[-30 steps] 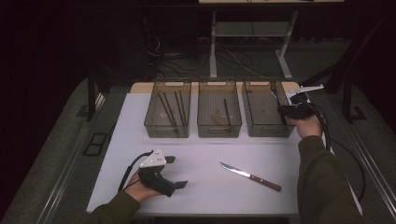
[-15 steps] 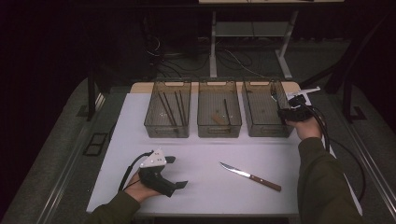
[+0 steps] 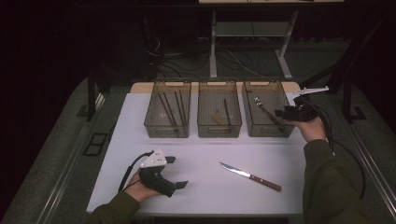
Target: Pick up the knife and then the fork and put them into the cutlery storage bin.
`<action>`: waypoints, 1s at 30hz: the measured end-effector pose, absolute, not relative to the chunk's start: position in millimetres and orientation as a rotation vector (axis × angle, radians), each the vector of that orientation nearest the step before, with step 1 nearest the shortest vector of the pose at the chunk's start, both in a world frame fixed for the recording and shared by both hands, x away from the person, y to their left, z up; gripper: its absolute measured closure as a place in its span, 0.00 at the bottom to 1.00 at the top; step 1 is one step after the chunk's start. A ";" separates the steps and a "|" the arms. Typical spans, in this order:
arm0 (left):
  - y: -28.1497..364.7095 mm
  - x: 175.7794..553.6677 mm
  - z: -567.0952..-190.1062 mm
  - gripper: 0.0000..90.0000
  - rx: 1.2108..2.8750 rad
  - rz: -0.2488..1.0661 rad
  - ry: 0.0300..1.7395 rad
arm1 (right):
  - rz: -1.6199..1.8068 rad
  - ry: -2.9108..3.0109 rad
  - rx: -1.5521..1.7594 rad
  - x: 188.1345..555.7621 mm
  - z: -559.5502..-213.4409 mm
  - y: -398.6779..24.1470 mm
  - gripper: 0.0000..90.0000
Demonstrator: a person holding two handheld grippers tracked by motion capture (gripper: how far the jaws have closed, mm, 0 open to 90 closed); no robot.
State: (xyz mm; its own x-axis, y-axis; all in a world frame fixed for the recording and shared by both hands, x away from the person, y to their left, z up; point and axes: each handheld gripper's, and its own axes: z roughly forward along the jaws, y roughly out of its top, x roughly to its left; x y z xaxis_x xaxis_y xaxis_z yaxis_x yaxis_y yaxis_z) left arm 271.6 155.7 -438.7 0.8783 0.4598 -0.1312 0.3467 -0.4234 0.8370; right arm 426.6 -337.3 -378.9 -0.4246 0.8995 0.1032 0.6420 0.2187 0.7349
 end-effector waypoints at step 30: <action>155.6 270.3 -439.0 0.00 2.052 0.152 0.603 | 1.373 2.264 1.152 314.6 -382.5 -310.9 0.34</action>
State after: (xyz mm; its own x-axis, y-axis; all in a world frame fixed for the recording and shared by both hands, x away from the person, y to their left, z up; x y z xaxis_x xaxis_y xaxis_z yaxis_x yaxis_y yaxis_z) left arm 270.3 155.6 -439.0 0.8702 0.4747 -0.1318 0.3559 -0.4207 0.8345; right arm 314.6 -310.9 -382.5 -0.6545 0.7354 0.1758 0.4958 0.2419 0.8340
